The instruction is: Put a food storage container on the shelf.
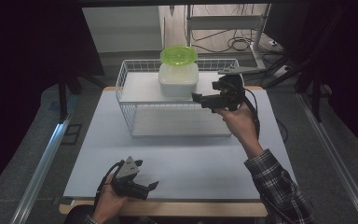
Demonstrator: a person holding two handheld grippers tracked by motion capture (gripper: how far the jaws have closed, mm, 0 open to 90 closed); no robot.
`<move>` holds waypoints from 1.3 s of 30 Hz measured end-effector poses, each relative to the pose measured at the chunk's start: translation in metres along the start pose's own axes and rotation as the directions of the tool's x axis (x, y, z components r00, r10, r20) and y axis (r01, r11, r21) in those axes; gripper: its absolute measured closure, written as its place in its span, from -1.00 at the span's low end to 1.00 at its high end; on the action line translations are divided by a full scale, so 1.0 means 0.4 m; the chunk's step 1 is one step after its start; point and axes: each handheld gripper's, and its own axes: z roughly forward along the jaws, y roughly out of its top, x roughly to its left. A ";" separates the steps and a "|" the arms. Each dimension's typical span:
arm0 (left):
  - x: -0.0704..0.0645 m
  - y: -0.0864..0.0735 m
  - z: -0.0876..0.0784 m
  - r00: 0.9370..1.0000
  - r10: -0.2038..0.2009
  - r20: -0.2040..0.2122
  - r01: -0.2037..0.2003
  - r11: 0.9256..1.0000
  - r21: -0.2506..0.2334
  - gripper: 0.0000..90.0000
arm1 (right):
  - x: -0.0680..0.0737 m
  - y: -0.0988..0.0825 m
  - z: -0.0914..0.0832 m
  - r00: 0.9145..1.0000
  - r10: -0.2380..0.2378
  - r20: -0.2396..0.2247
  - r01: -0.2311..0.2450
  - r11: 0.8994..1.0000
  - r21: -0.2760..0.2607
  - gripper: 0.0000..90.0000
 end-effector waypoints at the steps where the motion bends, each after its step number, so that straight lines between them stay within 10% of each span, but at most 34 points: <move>1: 0.000 0.000 0.000 1.000 0.000 0.000 0.000 1.000 0.000 -0.93 | 0.000 -0.006 0.000 1.000 0.000 -0.004 0.000 1.000 0.003 -0.79; 39: -0.007 -0.003 0.004 0.999 0.037 -0.015 -0.037 0.999 0.011 -0.93 | -0.008 -0.345 -0.005 0.999 -0.031 -0.013 0.032 0.994 0.100 -1.00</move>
